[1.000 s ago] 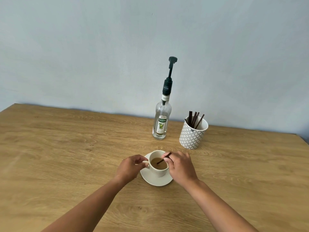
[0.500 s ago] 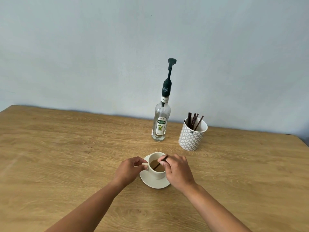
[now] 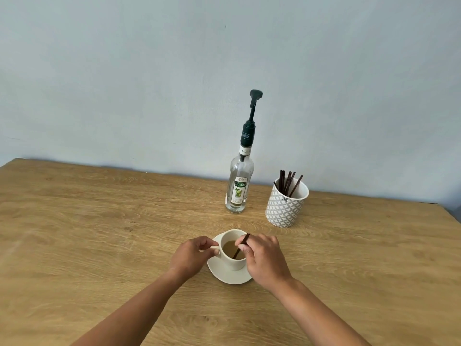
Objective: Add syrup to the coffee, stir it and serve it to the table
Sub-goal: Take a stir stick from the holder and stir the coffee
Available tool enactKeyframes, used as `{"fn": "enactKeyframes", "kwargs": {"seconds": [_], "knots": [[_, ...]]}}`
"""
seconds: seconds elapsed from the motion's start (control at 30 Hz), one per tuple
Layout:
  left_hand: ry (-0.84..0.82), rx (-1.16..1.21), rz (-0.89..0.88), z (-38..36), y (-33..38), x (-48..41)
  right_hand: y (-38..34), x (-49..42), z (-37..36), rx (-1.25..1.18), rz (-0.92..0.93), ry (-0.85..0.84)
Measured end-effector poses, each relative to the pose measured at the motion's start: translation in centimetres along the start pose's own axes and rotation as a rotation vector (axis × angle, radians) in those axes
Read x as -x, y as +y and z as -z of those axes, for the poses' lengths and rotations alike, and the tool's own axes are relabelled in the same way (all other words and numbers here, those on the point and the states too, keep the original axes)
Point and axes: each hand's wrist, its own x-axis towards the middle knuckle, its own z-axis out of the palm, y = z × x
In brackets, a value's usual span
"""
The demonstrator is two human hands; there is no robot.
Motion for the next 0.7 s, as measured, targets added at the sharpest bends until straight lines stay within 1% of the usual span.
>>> {"fn": "enactKeyframes", "kwargs": {"seconds": [0.17, 0.43, 0.7], "knots": [[-0.008, -0.012, -0.004, 0.1, 0.1, -0.1, -0.2, -0.3, -0.5, -0.013, -0.028, -0.009], [-0.013, -0.017, 0.005, 0.2, 0.3, 0.0, 0.5, -0.9, 0.5, 0.099, -0.036, -0.043], [-0.015, -0.03, -0.015, 0.3, 0.4, 0.1, -0.2, -0.5, -0.1, -0.026, -0.042, -0.063]]}}
